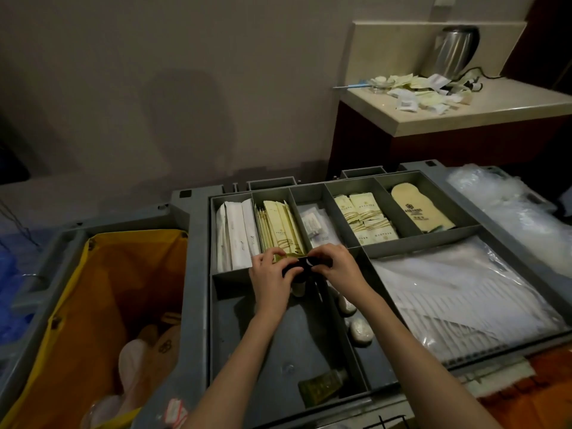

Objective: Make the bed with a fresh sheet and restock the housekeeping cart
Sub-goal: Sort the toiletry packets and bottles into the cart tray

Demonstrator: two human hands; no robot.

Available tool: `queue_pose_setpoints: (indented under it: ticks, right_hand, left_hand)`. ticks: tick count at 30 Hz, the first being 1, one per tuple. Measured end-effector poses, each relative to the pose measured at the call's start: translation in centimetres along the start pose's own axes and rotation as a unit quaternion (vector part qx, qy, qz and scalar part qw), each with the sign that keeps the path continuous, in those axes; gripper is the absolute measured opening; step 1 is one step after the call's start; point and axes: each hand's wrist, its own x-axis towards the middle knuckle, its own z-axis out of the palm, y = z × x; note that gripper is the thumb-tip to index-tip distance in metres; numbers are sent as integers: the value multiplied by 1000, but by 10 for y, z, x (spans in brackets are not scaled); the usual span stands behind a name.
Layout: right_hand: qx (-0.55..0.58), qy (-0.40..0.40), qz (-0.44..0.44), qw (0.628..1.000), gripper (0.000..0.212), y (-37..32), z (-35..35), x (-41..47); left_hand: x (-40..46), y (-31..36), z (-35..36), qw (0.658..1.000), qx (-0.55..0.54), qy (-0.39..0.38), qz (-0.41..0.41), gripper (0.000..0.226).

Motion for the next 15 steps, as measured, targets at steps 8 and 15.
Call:
queue_pose_setpoints:
  ticks: [8, 15]
  right_hand:
    - [1, 5, 22, 1000, 28, 0, 4, 0]
    - [-10, 14, 19, 1000, 28, 0, 6, -1]
  left_hand:
    - [2, -2, 2, 1000, 11, 18, -14, 26]
    - [-4, 1, 2, 999, 24, 11, -18, 27]
